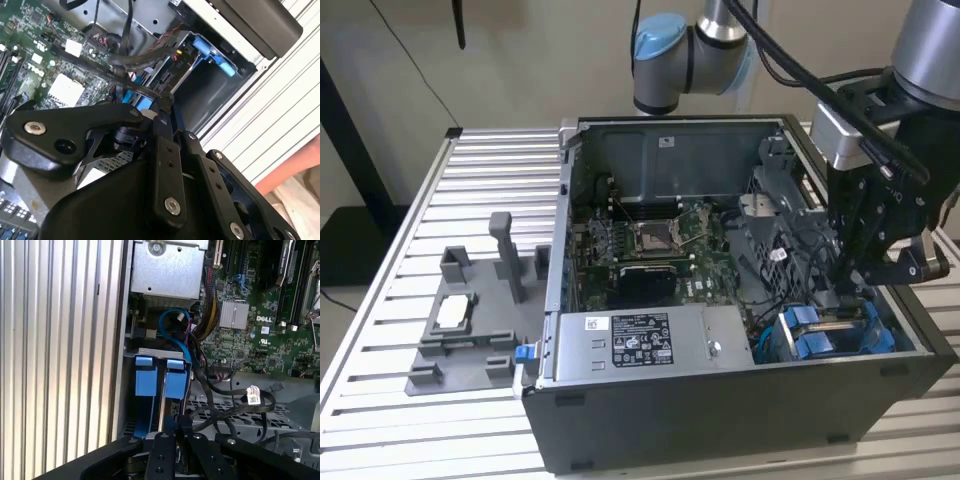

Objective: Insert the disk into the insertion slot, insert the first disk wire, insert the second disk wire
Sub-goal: 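Insert the second disk wire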

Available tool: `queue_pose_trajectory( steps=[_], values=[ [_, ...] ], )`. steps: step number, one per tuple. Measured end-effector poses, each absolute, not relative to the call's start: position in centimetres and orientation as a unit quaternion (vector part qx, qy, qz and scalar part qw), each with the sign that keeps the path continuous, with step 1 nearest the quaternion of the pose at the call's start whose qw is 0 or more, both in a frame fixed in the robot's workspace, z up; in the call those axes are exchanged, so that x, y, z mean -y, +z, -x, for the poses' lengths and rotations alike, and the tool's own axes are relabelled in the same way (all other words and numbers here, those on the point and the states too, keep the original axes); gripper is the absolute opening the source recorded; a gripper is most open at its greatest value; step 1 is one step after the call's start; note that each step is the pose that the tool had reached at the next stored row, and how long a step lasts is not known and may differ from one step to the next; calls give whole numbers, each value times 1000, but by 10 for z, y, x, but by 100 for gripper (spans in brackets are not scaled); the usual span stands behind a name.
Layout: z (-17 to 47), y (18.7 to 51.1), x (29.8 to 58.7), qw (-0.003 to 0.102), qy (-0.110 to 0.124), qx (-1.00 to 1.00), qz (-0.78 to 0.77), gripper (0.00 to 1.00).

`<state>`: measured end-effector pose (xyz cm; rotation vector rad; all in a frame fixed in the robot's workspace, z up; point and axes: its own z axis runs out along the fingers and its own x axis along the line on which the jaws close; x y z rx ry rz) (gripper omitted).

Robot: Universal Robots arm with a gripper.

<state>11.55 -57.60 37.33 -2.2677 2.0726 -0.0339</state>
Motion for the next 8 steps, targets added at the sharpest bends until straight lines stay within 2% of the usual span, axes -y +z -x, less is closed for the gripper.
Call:
queue_pose_trajectory(
  steps=[8],
  values=[
    [-117,361,577,34,-12,-683,729,16]
  ],
)
